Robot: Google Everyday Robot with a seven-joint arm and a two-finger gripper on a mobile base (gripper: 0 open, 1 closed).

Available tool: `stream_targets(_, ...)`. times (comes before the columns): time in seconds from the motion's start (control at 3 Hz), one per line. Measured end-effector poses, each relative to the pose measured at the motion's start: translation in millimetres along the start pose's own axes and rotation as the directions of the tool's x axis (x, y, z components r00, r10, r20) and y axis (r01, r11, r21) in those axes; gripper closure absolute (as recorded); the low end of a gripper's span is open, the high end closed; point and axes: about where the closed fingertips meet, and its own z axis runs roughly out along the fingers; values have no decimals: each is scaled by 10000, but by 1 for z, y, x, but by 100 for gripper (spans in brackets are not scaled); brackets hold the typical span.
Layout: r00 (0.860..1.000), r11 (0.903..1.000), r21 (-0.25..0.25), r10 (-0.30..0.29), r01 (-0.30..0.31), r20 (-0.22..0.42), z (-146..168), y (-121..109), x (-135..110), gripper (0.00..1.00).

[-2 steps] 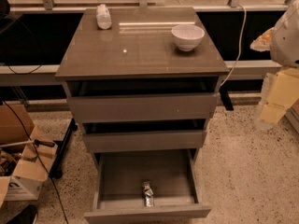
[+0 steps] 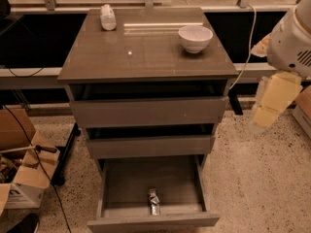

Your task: Pick redbull can from bottom drawer and place on counter

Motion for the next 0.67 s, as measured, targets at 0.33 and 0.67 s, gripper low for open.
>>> stream_targets(0.33, 9915, 9925, -341, 1194, -1177, 522, 34, -6, -15, 0)
stream_targets(0.67, 9564, 9604, -823, 2738, -2662, 1014, 78, -10, -22, 0)
